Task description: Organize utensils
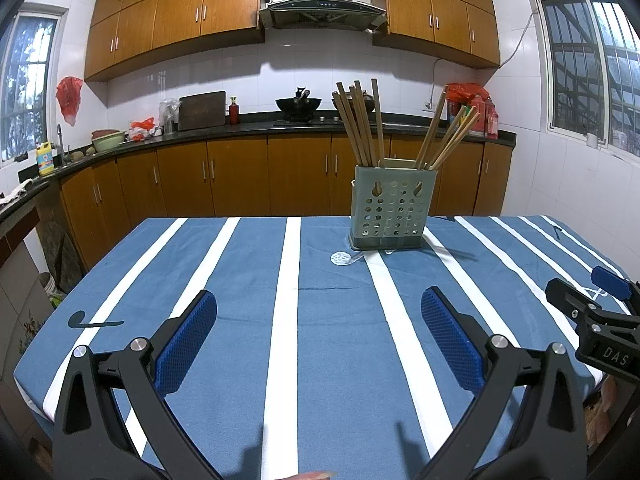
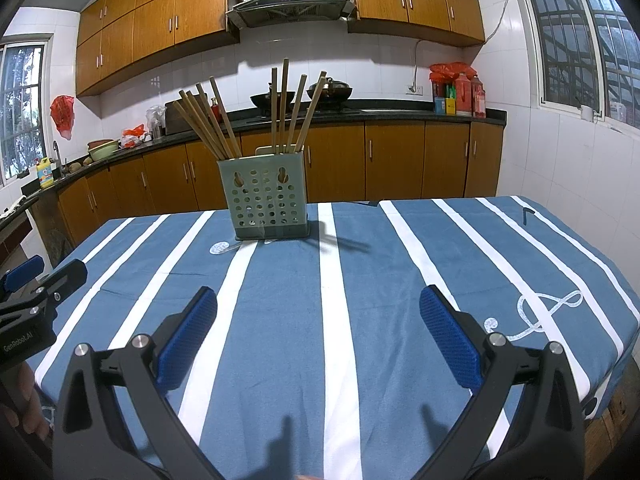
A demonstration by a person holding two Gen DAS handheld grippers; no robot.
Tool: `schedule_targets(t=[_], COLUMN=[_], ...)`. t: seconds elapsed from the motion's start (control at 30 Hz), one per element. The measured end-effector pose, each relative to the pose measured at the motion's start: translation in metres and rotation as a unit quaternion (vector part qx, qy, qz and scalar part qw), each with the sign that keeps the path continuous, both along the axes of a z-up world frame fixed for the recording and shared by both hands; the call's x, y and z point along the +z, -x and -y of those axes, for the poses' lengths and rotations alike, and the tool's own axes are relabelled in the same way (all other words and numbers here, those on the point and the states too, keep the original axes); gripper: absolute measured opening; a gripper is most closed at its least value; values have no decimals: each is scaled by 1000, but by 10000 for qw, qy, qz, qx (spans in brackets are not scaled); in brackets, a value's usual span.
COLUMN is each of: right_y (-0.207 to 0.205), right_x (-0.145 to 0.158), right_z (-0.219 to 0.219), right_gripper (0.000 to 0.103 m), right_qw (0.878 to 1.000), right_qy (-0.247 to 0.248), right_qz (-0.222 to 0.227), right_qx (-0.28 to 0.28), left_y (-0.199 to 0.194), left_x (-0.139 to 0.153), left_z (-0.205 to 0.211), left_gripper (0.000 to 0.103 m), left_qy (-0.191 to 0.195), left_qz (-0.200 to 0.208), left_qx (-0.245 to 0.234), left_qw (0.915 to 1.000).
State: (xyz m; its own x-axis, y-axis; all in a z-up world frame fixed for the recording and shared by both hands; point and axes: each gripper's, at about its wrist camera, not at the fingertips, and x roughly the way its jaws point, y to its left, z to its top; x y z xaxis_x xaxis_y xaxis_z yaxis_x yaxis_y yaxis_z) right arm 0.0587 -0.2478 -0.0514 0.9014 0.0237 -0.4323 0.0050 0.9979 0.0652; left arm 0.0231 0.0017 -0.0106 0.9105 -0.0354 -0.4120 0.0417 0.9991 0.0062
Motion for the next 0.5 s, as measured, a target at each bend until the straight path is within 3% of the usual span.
schedule_targets(t=[0.5], right_y=[0], right_x=[-3], right_z=[-2], right_gripper=[99], right_qw=[10000], right_qy=[-5], right_qz=[-18], right_qx=[-3], left_y=[0], left_x=[0], left_z=[0], left_gripper=[101], left_qy=[5], left_qz=[-6], left_qx=[1], left_qw=[10000])
